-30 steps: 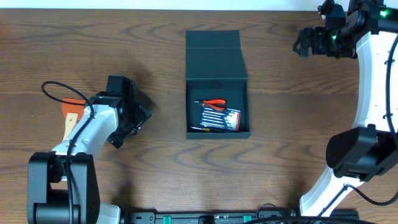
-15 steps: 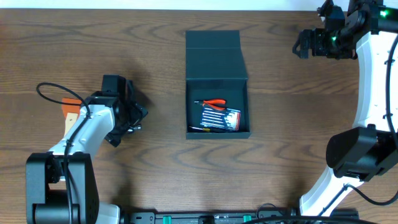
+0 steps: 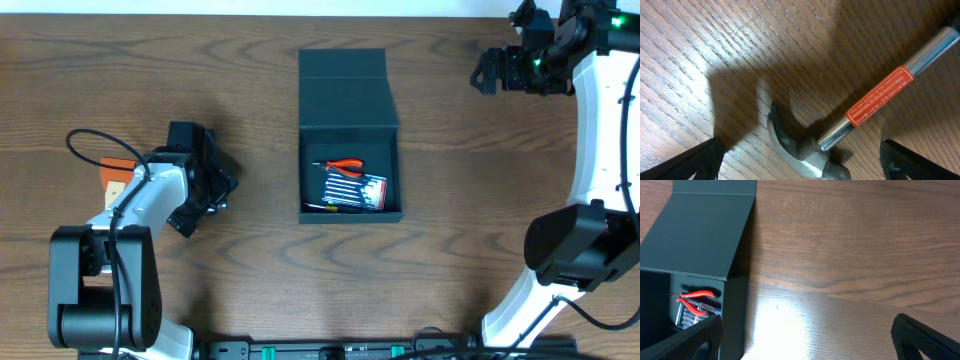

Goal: Pack container
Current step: 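Lower the left gripper onto the red-handled hammer and close it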

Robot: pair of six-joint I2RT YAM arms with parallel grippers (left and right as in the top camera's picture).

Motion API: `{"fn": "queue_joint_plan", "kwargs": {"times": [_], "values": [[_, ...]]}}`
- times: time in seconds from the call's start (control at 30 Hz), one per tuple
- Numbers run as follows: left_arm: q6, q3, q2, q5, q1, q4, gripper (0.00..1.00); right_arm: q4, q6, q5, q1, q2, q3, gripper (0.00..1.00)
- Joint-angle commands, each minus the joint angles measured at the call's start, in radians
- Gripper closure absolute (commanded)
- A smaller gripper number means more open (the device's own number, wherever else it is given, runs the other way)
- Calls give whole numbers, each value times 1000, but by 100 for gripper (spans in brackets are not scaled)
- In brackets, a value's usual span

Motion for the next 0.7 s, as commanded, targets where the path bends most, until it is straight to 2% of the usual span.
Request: {"fn": "queue_joint_plan", "kwargs": {"times": [0.0,0.23,0.37,0.43,0.57,0.67], "values": [[-5,-14,44,8,5,20,1,-2,-11,-14,6,-6,1,1],[-5,-14,44,8,5,16,0,-1,-11,-14,6,-6,1,1],[-5,-14,44,8,5,16,21,-2,-11,-14,6,-6,1,1],[-5,-14,44,8,5,16,28,-2,-11,-14,6,-6,1,1],[-5,-14,44,8,5,17,33,-2,-11,-14,6,-6,1,1],[-5,-14,44,8,5,16,42,-2,-11,-14,6,-6,1,1]]}}
